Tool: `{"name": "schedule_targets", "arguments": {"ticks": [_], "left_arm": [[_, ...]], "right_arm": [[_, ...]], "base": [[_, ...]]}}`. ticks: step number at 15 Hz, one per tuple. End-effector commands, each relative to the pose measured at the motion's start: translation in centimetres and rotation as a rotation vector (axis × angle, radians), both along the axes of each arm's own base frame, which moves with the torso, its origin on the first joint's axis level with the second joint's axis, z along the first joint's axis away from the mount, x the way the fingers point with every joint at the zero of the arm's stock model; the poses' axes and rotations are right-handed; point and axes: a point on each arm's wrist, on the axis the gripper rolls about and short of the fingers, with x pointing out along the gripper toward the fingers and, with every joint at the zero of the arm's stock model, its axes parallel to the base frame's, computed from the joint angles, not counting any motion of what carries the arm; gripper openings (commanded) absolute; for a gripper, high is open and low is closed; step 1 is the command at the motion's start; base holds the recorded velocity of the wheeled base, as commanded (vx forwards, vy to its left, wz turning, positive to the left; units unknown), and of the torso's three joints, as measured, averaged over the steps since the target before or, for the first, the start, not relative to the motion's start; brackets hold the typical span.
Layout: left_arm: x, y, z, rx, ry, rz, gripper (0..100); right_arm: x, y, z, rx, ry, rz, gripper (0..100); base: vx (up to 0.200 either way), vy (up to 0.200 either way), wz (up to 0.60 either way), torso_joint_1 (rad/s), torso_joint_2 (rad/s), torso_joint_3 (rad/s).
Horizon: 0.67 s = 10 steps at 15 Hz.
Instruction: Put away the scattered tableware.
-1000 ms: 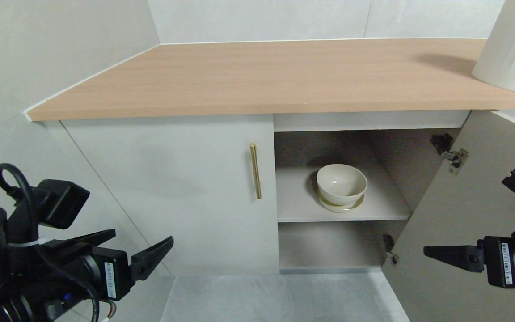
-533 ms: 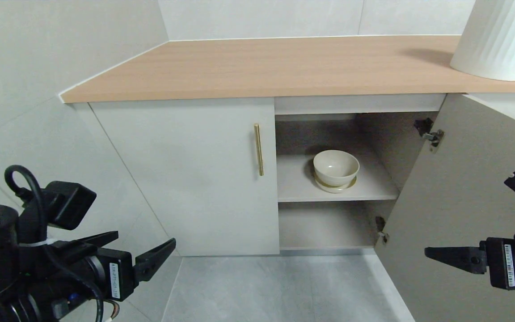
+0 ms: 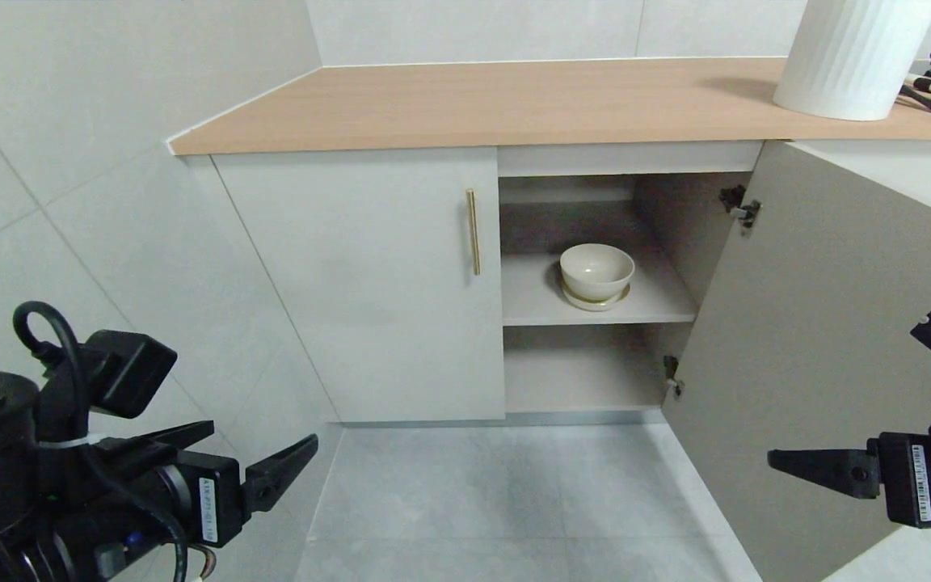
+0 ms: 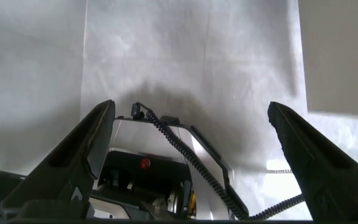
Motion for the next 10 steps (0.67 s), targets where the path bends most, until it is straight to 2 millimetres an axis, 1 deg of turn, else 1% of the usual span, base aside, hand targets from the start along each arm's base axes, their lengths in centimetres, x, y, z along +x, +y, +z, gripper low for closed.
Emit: {"name": "schedule_targets", "arguments": {"ticks": [1, 3, 10], "left_arm": [[0.05, -0.04, -0.06, 0.001, 0.003, 0.000, 100], [0.04, -0.03, -0.10, 0.002, 0.004, 0.000, 100], [-0.01, -0.01, -0.23, 0.005, 0.009, -0.003, 100]], "right_arm": [[-0.02, 0.17, -0.22, -0.005, 0.009, 0.010, 100], [-0.03, 0.19, -0.22, -0.005, 0.009, 0.011, 100], [-0.06, 0.17, -0.23, -0.005, 0.009, 0.011, 100]], "base": [[-0.200, 0.000, 0.00, 0.007, 0.00, 0.002], [-0.200, 0.000, 0.00, 0.005, 0.00, 0.005], [0.000, 0.000, 0.00, 0.000, 0.00, 0.000]]}}
